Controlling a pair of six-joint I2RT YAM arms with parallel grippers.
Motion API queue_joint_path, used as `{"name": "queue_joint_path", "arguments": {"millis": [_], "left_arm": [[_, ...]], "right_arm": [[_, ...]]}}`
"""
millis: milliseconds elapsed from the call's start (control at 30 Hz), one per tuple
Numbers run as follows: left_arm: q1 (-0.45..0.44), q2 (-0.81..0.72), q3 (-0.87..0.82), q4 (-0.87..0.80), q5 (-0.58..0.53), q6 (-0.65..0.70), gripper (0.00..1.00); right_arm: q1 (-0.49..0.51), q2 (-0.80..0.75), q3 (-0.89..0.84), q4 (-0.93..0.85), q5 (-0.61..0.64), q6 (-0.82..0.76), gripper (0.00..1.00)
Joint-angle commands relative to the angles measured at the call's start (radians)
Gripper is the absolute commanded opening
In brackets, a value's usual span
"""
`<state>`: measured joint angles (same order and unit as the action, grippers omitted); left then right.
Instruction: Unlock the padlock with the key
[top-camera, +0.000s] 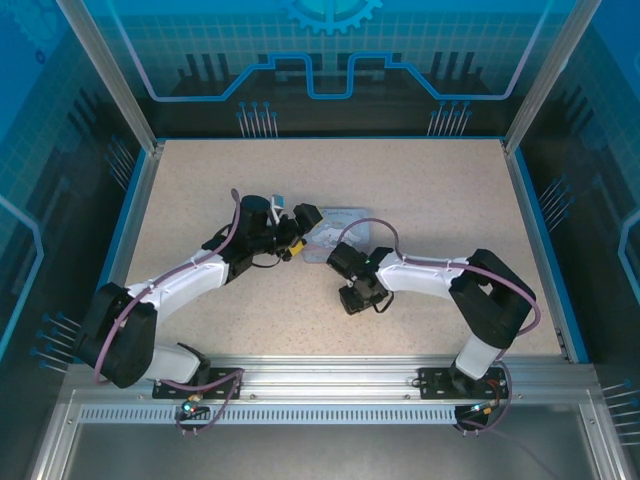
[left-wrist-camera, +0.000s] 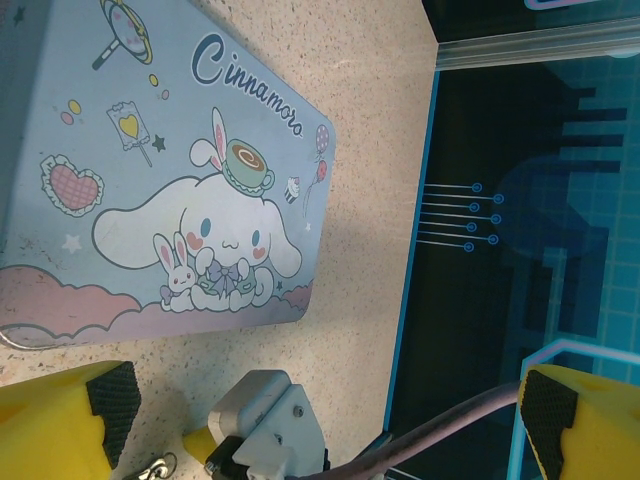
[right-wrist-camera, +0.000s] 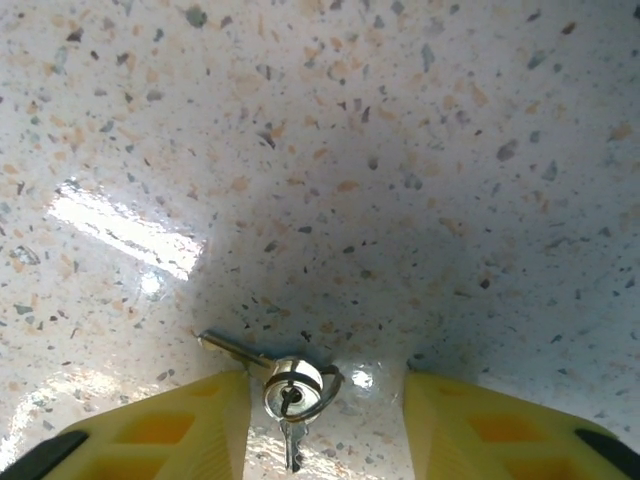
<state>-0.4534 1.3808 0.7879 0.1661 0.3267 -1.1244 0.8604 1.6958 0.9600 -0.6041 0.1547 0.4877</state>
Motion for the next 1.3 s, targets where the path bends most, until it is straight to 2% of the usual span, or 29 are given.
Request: {"name": "queue_joint_path", "arguments": {"millis": [0, 300, 433, 867, 1267], "left_arm": [[0.007, -0.008, 0.007, 0.002, -0.008, 0.007, 0.99], [0.008, -0.008, 0.007, 0.004, -0.005, 0.005, 0.99], [0.007, -0.009, 0.008, 0.003, -0.005, 0.006, 0.99], [0.008, -0.019, 0.004, -0.005, -0.005, 0.007, 0.99], [0.007, -0.022, -0.002, -0.014, -0.005, 0.014, 0.99]], "right_arm": [[0.024, 0.051, 0.012, 0.0, 0.019, -0.009, 0.37], [0.034, 0.06, 0.013, -0.002, 0.017, -0.003, 0.08], [0.032, 0.047, 0.004, 0.003, 0.008, -0.007, 0.0], [-0.028, -0.064, -0.069, 0.098, -0.147, -0.002, 0.0], [-0.086, -0.166, -0.106, 0.122, -0.217, 0.028, 0.0]]}}
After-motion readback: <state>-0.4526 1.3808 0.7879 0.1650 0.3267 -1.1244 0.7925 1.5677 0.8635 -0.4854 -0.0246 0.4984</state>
